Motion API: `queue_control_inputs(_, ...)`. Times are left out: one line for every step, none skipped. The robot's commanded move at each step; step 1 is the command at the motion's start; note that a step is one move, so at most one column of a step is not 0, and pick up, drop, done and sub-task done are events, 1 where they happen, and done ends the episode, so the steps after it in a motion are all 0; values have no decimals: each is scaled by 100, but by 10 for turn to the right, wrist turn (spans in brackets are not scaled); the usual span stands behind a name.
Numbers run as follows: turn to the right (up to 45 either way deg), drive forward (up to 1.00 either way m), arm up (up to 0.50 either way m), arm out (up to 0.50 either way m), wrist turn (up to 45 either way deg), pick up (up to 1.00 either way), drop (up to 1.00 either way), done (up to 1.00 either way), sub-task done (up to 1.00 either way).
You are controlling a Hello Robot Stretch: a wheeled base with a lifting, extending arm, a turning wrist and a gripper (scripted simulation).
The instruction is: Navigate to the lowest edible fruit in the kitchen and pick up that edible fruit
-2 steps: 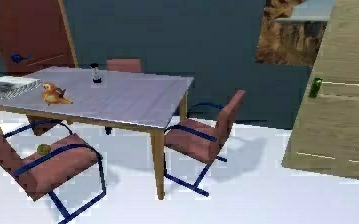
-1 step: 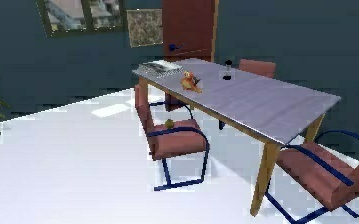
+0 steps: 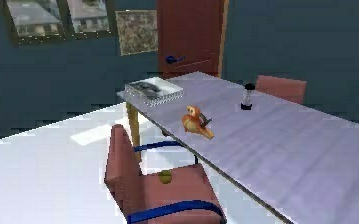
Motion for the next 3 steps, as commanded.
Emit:
queue_control_inputs(-450, 0, 0, 0, 0, 0, 0, 0, 0)
queue_control_inputs(-450, 0, 0, 0, 0, 0, 0, 0, 0)
queue_control_inputs(-30, 0, 0, 0, 0, 0, 0, 0, 0)
